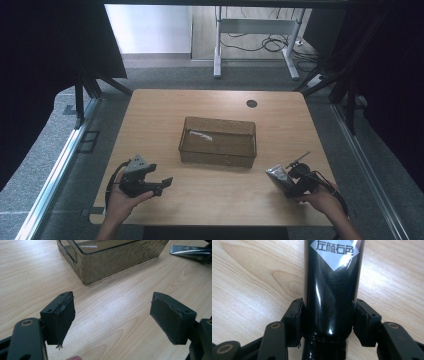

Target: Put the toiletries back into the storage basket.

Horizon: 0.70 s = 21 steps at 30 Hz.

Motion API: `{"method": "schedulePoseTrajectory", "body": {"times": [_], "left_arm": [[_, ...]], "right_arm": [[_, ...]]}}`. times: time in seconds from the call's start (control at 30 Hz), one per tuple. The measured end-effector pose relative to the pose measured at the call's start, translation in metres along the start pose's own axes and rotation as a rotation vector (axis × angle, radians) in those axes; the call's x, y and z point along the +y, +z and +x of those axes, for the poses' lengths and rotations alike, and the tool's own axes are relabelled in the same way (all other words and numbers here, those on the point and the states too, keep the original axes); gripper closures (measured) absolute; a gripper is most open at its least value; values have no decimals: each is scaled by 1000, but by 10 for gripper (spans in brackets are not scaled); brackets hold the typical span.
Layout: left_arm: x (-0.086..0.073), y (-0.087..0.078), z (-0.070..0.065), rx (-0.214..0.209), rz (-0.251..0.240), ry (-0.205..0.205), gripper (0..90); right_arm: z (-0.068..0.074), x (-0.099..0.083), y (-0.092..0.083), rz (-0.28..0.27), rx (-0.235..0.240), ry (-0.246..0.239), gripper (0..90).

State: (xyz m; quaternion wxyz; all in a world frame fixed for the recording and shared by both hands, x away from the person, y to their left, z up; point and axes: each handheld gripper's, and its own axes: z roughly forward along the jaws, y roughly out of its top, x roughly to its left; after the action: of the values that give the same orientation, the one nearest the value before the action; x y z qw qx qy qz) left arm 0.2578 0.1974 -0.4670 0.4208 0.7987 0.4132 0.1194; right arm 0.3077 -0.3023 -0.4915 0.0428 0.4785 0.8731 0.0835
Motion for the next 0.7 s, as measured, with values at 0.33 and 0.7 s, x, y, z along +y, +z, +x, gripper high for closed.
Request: {"method": "schedulePoseTrajectory", "body": {"times": [0.33,0.7], "left_arm": [[0,-1,0,0,-2,1,204],[0,-1,1,2,-3,-1,204]], "right_arm": [[-3,-2,-6,-18,20,-14,478],[0,-3,6,35,-2,-47,467]]}}
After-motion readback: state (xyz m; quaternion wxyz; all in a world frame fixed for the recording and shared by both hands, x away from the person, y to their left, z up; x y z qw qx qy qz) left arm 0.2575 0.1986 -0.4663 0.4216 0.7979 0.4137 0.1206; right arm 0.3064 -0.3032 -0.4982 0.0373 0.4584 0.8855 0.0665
